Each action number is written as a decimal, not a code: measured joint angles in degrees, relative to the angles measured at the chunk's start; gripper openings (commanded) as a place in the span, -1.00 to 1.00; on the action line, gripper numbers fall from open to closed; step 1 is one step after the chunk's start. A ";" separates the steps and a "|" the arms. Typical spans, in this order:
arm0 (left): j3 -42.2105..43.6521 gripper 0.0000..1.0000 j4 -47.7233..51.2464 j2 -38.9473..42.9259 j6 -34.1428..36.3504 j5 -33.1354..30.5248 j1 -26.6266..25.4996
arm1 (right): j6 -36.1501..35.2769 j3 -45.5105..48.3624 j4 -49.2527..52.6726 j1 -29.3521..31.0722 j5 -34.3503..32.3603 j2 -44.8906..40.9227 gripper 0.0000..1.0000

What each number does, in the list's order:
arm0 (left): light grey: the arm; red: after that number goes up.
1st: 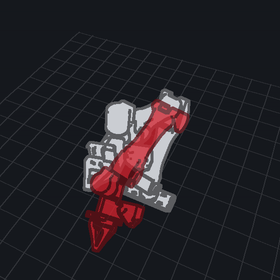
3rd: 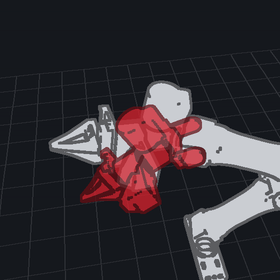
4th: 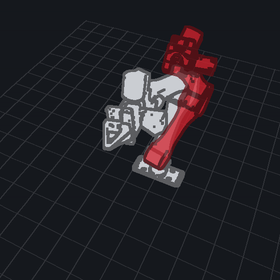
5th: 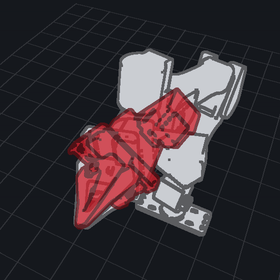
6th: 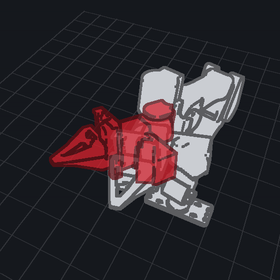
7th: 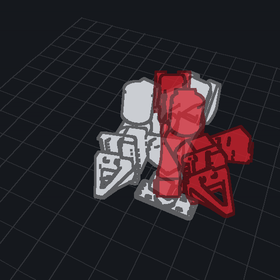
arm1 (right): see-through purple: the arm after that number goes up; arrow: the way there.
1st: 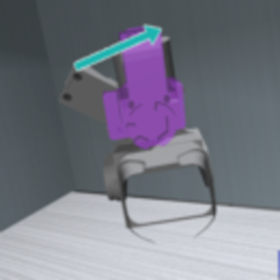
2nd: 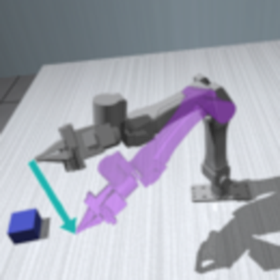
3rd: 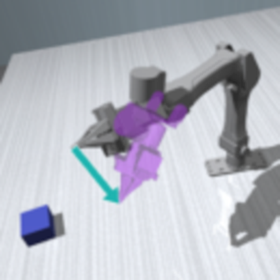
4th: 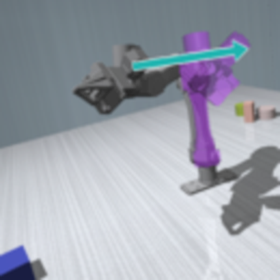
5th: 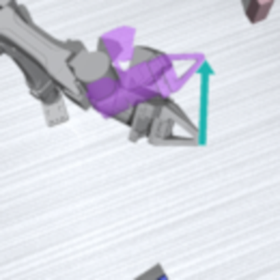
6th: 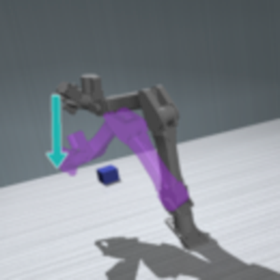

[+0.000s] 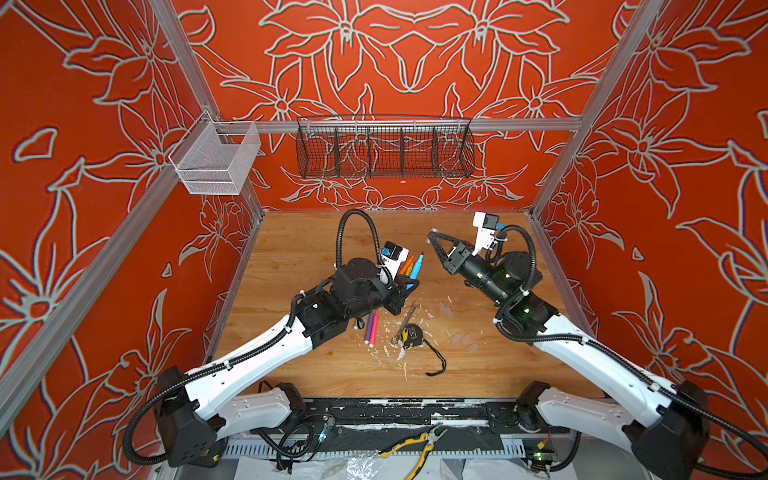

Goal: Insert the pens into the pen caps
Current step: 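Lift the cap with the right gripper and bring it over the blue highlighter tip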

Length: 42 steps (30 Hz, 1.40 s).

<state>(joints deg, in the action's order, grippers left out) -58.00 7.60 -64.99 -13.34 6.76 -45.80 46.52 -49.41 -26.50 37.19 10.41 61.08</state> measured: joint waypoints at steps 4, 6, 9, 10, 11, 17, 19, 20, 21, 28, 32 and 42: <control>0.02 -1.00 -0.20 0.00 -0.02 -0.02 0.00 | 0.11 0.20 -0.76 0.55 0.02 0.20 -0.62; 0.02 -1.00 -0.26 0.00 -0.02 -0.07 0.00 | 0.13 0.22 -1.11 0.81 0.09 0.48 -0.62; 0.02 -1.00 -0.37 0.00 -0.02 -0.20 0.00 | 0.15 0.46 -1.27 1.16 0.09 1.03 -0.62; 0.02 -1.00 -0.37 0.00 -0.02 -0.24 0.00 | 0.15 0.52 -1.27 1.20 0.11 1.22 -0.62; 0.02 -1.00 -0.37 0.00 -0.02 -0.31 0.00 | 0.15 0.66 -1.31 1.25 0.13 1.38 -0.62; 0.02 -1.00 -0.37 0.00 0.00 -1.09 0.00 | 0.24 2.03 -1.38 1.68 0.57 1.57 -0.62; 0.02 -1.00 -0.24 0.00 0.00 -1.33 0.00 | 0.22 2.36 -1.73 1.79 0.57 1.55 -0.62; 0.02 -1.00 -0.20 0.00 0.00 -1.46 0.00 | 0.22 2.45 -1.84 1.81 0.59 1.55 -0.62; 0.02 -1.00 -0.17 0.00 0.00 -1.55 0.00 | 0.22 2.58 -2.10 1.84 0.61 1.55 -0.62; 0.04 -1.00 0.13 0.00 0.00 -1.90 0.00 | 0.24 3.48 -2.89 2.47 1.66 1.55 -0.62; 0.04 -1.00 -0.20 0.00 -0.02 -2.49 0.00 | 0.33 4.13 -2.97 3.13 2.38 1.53 -0.62; 1.40 -1.00 -0.76 0.92 -0.90 -3.15 -0.04 | 0.48 7.43 -3.93 5.05 1.62 0.24 -0.08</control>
<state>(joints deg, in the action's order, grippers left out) -56.60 6.83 -64.07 -14.24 3.62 -45.84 47.00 -41.98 -30.44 42.24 12.03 61.32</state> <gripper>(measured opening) 0.133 0.350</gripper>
